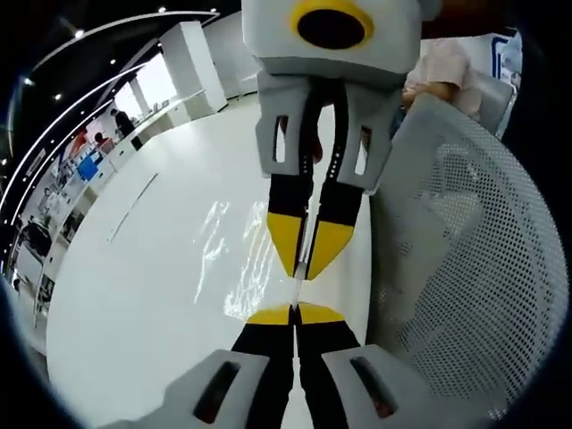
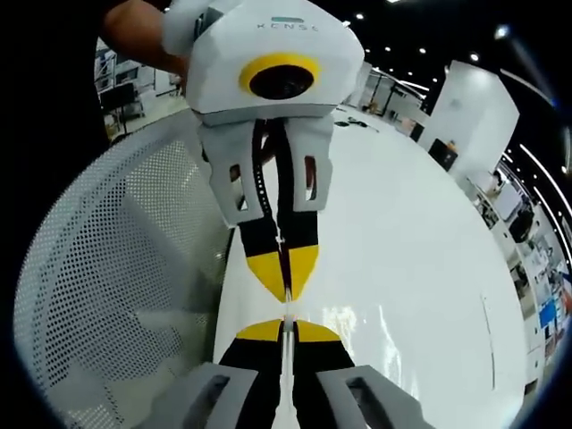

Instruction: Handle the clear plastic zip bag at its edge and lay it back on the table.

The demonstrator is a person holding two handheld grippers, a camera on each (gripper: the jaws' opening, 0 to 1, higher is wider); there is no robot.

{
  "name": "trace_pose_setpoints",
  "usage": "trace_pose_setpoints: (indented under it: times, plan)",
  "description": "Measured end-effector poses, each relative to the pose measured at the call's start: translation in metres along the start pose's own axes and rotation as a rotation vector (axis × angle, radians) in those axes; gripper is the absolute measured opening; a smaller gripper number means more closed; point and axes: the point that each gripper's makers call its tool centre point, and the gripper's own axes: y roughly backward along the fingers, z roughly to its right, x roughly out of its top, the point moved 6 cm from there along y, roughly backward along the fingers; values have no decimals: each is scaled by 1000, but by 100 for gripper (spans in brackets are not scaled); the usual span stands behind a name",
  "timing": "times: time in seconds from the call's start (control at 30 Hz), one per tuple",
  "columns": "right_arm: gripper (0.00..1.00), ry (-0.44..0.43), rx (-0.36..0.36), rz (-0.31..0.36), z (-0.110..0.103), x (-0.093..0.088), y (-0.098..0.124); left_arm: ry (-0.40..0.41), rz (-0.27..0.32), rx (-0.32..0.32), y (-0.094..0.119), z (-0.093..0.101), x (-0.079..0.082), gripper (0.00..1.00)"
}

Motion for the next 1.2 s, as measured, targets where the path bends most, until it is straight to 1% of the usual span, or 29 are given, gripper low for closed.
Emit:
trace_pose_setpoints:
  times: [0.13, 0.17, 0.2, 0.33, 0.43, 0.5, 0.77, 0.9, 1.07, 1.2]
  plan:
    - [0, 2, -10, 6, 1, 2, 1, -25, 5, 13, 1, 0, 1, 0]
    - [0, 1, -12, 7, 1, 2, 1, -79, 4, 26, 1, -1, 2, 0]
    - [0, 3, -15, 7, 2, 2, 1, -97, 6, 30, 1, -2, 2, 0]
    - [0, 7, -18, 8, 3, 2, 1, -66, -2, 32, -1, -4, 0, 0]
    - [0, 7, -20, 11, 3, 2, 1, -68, -8, 32, -2, -4, 0, 5]
    - [0, 6, -19, 12, 2, 3, 1, -70, 0, 34, -2, -5, 2, 8]
    - [0, 15, -17, 16, 1, 5, -2, -82, -5, 28, -6, -2, 7, 6]
    - [0, 18, -20, 20, 1, 6, -2, -77, -16, 14, -6, 1, 8, 1]
    - [0, 18, -21, 20, 1, 7, -2, -87, -17, 22, -7, 0, 7, 0]
    - [0, 9, -19, 12, 2, 7, -3, -111, -12, 20, -6, 1, 7, 0]
